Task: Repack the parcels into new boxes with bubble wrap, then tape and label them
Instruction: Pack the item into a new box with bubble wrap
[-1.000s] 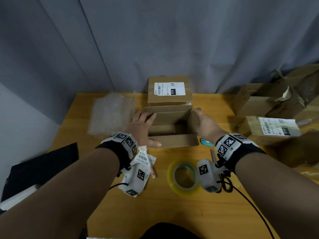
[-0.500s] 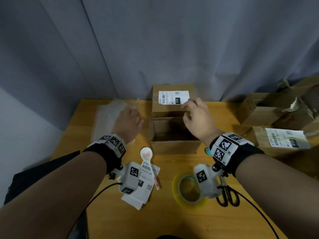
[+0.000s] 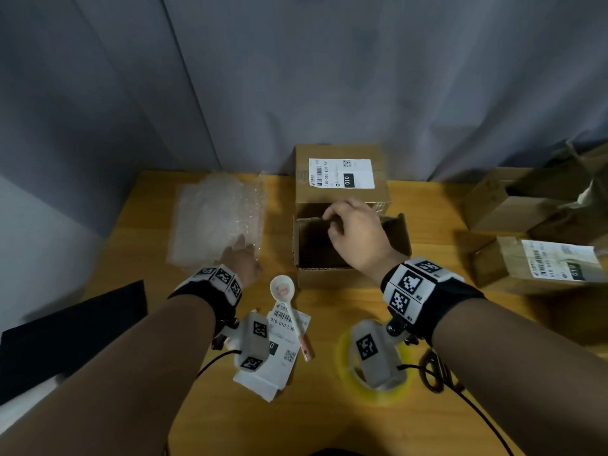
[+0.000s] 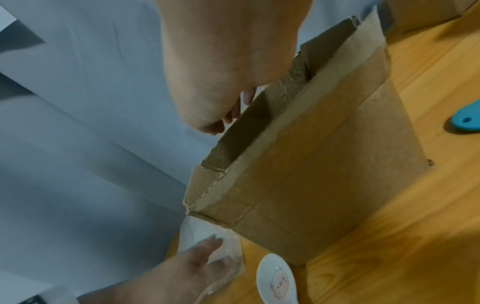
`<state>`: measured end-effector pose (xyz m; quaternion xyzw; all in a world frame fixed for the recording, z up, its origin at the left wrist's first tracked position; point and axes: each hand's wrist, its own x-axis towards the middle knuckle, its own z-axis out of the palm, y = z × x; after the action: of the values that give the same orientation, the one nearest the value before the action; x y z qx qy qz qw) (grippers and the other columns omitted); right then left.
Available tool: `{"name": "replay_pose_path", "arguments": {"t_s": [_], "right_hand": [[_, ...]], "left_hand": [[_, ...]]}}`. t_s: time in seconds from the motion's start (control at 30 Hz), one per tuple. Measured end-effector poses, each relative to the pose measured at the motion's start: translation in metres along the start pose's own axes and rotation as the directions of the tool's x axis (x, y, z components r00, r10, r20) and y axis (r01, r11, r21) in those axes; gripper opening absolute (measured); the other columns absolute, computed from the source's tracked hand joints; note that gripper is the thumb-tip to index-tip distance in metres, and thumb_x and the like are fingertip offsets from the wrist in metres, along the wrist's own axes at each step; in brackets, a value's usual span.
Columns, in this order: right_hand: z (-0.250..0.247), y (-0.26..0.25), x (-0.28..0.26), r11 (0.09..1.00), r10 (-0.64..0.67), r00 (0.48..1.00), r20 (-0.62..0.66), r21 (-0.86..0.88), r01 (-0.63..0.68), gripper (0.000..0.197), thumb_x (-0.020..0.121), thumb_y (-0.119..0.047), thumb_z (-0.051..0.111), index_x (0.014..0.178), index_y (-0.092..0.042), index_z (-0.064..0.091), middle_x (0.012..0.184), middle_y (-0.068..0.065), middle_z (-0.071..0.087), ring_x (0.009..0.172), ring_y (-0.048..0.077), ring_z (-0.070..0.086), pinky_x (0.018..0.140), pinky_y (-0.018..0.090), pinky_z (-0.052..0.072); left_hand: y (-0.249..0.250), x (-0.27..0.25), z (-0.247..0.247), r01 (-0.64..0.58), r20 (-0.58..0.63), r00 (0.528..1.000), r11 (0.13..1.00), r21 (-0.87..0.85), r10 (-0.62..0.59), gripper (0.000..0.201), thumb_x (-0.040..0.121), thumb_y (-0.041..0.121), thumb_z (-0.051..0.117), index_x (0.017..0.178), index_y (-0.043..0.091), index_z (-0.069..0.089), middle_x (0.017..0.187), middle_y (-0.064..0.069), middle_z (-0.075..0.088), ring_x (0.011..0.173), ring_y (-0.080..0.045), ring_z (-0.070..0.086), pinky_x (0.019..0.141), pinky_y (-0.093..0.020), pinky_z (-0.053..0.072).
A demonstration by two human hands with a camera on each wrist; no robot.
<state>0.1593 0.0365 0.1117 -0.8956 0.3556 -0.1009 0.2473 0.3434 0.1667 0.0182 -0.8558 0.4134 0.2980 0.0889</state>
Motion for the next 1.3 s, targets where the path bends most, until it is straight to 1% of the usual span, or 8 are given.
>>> {"name": "replay_pose_path", "arguments": {"t_s": [0.07,0.27,0.47,0.6,0.8,1.03,1.13,1.3], "right_hand": [[-0.002,0.001,-0.001,1.0,0.007,1.0,0.009,0.0,-0.007,0.022,0.092,-0.014,0.052,0.111,-0.02,0.063,0.121,0.0,0.055,0.118,0.018,0.047,0.107,0.037,0.037],[-0.008,-0.001,-0.001,0.999,0.051,0.999,0.018,-0.009,-0.051,0.023,0.093,-0.014,0.051,0.112,-0.019,0.063,0.119,0.001,0.056,0.116,0.018,0.048,0.106,0.037,0.038],[-0.006,0.002,0.002,0.996,0.083,0.997,-0.002,0.022,-0.083,0.023,0.092,-0.014,0.052,0.112,-0.018,0.063,0.118,0.003,0.056,0.115,0.021,0.05,0.104,0.04,0.04],[-0.006,0.0,-0.009,0.998,0.032,0.999,-0.023,0.052,-0.031,0.023,0.092,-0.013,0.053,0.112,-0.018,0.063,0.116,0.002,0.056,0.114,0.021,0.05,0.103,0.041,0.041],[-0.02,-0.01,-0.028,0.991,-0.052,0.999,-0.014,0.119,0.053,0.028,0.092,-0.01,0.052,0.117,-0.018,0.059,0.12,0.002,0.056,0.117,0.02,0.048,0.105,0.039,0.04],[-0.04,-0.036,-0.046,0.955,-0.121,0.991,-0.051,0.268,0.131,0.029,0.093,-0.011,0.053,0.121,-0.017,0.056,0.124,-0.001,0.056,0.119,0.014,0.048,0.104,0.029,0.041],[-0.04,-0.043,-0.058,0.946,-0.148,0.986,-0.082,0.278,0.165,0.027,0.093,-0.013,0.054,0.12,-0.018,0.056,0.114,-0.004,0.058,0.105,0.011,0.053,0.092,0.024,0.046],[-0.017,-0.043,-0.073,0.929,-0.124,0.992,0.007,0.353,0.114,0.01,0.092,-0.017,0.058,0.099,-0.014,0.065,0.09,-0.005,0.064,0.083,0.01,0.06,0.077,0.026,0.051]], "left_hand": [[-0.005,-0.002,0.002,-0.017,-0.045,0.999,0.999,-0.029,0.016,0.059,0.099,0.032,0.041,0.148,0.004,0.023,0.159,-0.011,0.005,0.146,-0.025,0.013,0.118,-0.038,0.018],[-0.023,-0.008,0.003,0.109,0.026,0.994,0.994,0.012,-0.11,0.049,0.093,0.041,0.049,0.14,0.039,0.039,0.157,-0.009,-0.019,0.144,-0.041,-0.001,0.116,-0.057,0.009],[-0.016,-0.007,0.002,0.06,-0.034,0.997,0.996,-0.067,-0.062,0.048,0.101,0.027,0.039,0.142,0.002,0.032,0.146,-0.017,0.035,0.13,-0.032,0.042,0.106,-0.037,0.036],[-0.017,-0.025,-0.001,0.023,-0.213,0.975,0.984,-0.178,-0.061,0.057,0.1,0.026,0.043,0.148,0.002,0.022,0.153,-0.014,0.026,0.136,-0.028,0.034,0.111,-0.036,0.031],[-0.016,-0.077,-0.052,-0.192,-0.705,0.683,0.885,-0.424,-0.189,0.062,0.094,0.026,0.056,0.144,0.002,0.03,0.14,-0.019,0.035,0.122,-0.031,0.046,0.104,-0.036,0.037],[-0.004,-0.155,-0.114,-0.467,-0.894,0.38,0.785,-0.407,-0.238,0.039,0.086,0.013,0.065,0.121,0.007,0.05,0.107,-0.009,0.055,0.094,-0.015,0.054,0.089,-0.027,0.044],[0.001,-0.165,-0.122,-0.523,-0.87,0.39,0.705,-0.479,-0.302,0.041,0.085,0.011,0.062,0.124,0.013,0.047,0.086,0.006,0.051,0.074,-0.005,0.05,0.076,-0.017,0.044],[-0.02,-0.143,-0.091,-0.339,-0.799,0.578,0.841,-0.423,-0.169,0.019,0.09,0.023,0.055,0.095,0.009,0.068,0.089,-0.011,0.064,0.085,-0.03,0.061,0.075,-0.036,0.048]]}}
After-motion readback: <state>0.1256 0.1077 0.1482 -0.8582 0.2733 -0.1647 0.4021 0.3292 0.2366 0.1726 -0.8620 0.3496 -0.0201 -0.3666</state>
